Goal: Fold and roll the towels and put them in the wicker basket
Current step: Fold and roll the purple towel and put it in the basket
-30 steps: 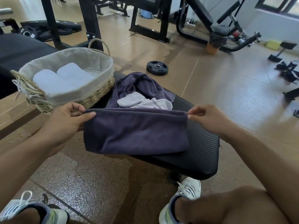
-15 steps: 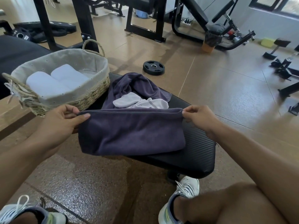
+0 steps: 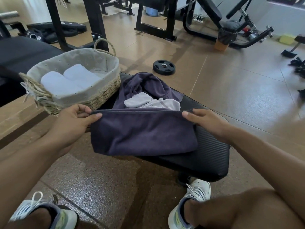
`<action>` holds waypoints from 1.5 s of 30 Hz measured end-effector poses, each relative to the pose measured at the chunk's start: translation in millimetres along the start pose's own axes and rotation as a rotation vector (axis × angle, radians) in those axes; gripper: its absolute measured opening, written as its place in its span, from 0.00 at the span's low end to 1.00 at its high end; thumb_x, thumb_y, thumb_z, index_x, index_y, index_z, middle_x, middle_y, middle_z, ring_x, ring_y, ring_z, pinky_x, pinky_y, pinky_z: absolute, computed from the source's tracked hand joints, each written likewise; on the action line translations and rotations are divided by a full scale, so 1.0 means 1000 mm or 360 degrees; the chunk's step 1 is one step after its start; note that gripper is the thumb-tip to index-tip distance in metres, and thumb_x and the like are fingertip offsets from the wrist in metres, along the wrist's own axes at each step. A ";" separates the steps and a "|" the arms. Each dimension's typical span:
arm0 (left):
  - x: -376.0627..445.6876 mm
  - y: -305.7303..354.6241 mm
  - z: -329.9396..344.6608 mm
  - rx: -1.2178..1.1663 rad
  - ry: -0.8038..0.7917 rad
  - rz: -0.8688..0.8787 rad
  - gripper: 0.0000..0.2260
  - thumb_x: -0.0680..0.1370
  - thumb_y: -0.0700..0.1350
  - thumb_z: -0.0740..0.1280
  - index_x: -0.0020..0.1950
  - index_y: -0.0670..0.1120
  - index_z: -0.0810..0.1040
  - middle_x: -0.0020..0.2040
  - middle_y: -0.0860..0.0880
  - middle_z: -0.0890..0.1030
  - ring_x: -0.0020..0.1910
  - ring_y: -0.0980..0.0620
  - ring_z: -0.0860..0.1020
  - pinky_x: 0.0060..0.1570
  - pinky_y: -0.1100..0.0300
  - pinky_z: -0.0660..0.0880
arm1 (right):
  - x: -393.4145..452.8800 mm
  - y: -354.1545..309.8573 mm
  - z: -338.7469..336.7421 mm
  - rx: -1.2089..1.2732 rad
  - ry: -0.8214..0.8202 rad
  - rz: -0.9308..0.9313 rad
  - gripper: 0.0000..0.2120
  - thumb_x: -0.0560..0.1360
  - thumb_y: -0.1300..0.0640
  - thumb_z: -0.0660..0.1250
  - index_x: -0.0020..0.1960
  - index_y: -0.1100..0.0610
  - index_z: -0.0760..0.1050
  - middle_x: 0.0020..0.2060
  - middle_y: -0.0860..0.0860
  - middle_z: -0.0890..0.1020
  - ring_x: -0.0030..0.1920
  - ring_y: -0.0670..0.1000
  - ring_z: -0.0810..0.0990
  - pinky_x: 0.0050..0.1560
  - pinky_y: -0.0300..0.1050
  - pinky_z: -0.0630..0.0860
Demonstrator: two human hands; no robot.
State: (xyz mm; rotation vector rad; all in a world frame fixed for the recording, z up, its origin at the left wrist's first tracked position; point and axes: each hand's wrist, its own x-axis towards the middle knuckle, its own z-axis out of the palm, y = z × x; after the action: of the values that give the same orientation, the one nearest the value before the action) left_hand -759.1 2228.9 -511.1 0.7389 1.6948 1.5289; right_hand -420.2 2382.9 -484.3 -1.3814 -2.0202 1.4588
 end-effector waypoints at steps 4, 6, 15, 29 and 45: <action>-0.002 0.002 0.002 0.0016 0.0017 -0.0001 0.12 0.77 0.33 0.71 0.43 0.47 0.71 0.37 0.46 0.81 0.29 0.60 0.81 0.28 0.67 0.77 | 0.004 0.007 -0.005 0.0041 0.0179 -0.0039 0.04 0.76 0.54 0.75 0.49 0.53 0.86 0.45 0.46 0.88 0.49 0.42 0.86 0.50 0.34 0.77; -0.003 0.003 0.001 0.0029 0.0021 -0.0003 0.11 0.77 0.34 0.71 0.43 0.47 0.72 0.39 0.45 0.80 0.30 0.60 0.81 0.28 0.67 0.77 | 0.008 0.009 -0.005 0.0207 0.0207 -0.0029 0.02 0.74 0.57 0.75 0.46 0.55 0.85 0.44 0.47 0.88 0.48 0.44 0.85 0.49 0.35 0.79; -0.003 0.006 0.001 0.0028 -0.0056 -0.0040 0.05 0.76 0.36 0.72 0.48 0.42 0.77 0.31 0.53 0.83 0.28 0.60 0.81 0.30 0.68 0.77 | 0.018 0.009 0.003 0.0628 0.0014 0.0331 0.07 0.74 0.52 0.75 0.44 0.50 0.77 0.46 0.48 0.85 0.45 0.47 0.83 0.54 0.45 0.74; -0.011 0.021 -0.004 0.0022 -0.0111 0.0104 0.11 0.76 0.37 0.72 0.43 0.49 0.72 0.34 0.53 0.85 0.33 0.59 0.82 0.31 0.66 0.78 | 0.003 -0.009 -0.016 0.0649 0.0230 -0.0195 0.20 0.48 0.43 0.86 0.31 0.49 0.80 0.38 0.51 0.84 0.44 0.51 0.83 0.53 0.49 0.79; -0.015 0.032 -0.026 -0.0082 -0.0557 -0.0231 0.07 0.65 0.47 0.78 0.39 0.49 0.82 0.36 0.50 0.82 0.30 0.58 0.79 0.31 0.64 0.79 | -0.010 -0.010 -0.038 0.0882 -0.0155 -0.0031 0.17 0.59 0.60 0.80 0.46 0.53 0.79 0.41 0.51 0.82 0.39 0.48 0.83 0.35 0.39 0.81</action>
State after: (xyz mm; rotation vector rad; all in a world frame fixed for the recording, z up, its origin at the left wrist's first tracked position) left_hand -773.0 2205.6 -476.9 0.7864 1.4112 1.2554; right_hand -394.1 2396.0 -455.5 -1.0659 -1.4955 1.9140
